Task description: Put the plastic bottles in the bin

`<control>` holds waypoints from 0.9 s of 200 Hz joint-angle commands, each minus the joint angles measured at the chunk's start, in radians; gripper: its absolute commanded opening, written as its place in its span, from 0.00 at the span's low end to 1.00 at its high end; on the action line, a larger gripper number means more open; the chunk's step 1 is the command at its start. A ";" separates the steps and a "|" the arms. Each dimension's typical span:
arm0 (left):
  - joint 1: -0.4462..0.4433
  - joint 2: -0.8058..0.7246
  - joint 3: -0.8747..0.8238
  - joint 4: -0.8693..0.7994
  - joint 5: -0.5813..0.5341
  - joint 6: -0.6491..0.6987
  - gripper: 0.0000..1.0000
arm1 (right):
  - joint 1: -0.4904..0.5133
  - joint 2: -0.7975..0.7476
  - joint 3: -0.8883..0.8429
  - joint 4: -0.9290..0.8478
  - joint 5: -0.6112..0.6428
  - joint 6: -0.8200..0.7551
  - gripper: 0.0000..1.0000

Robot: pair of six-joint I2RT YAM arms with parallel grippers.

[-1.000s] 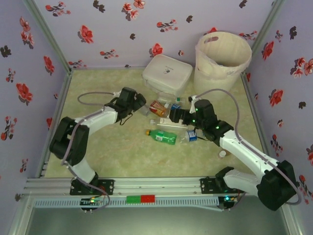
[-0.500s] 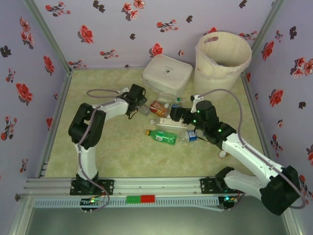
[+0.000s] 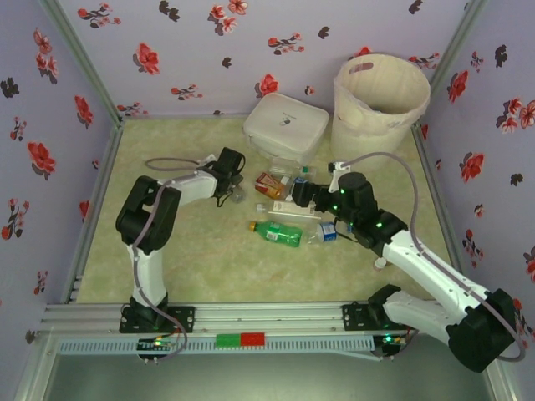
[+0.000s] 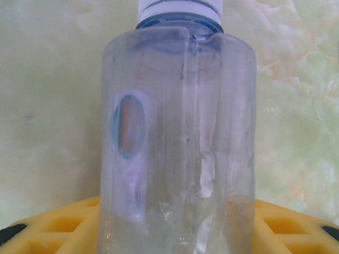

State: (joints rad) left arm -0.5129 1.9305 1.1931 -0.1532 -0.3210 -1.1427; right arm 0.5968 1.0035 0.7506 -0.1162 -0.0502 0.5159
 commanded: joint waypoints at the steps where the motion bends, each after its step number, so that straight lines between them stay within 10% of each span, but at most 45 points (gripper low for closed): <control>1: 0.005 -0.136 -0.041 0.031 -0.032 0.045 0.54 | 0.009 0.025 -0.008 0.049 -0.093 -0.032 1.00; 103: -0.071 -0.680 -0.337 0.246 0.184 0.150 0.55 | 0.155 0.324 0.081 0.378 -0.385 -0.037 0.96; 180: -0.156 -0.718 -0.481 0.434 0.221 0.010 0.55 | 0.212 0.539 0.189 0.507 -0.462 0.029 0.89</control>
State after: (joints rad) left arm -0.6598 1.2060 0.7460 0.1558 -0.1230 -1.0691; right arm 0.7956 1.5040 0.9058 0.2974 -0.4599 0.5087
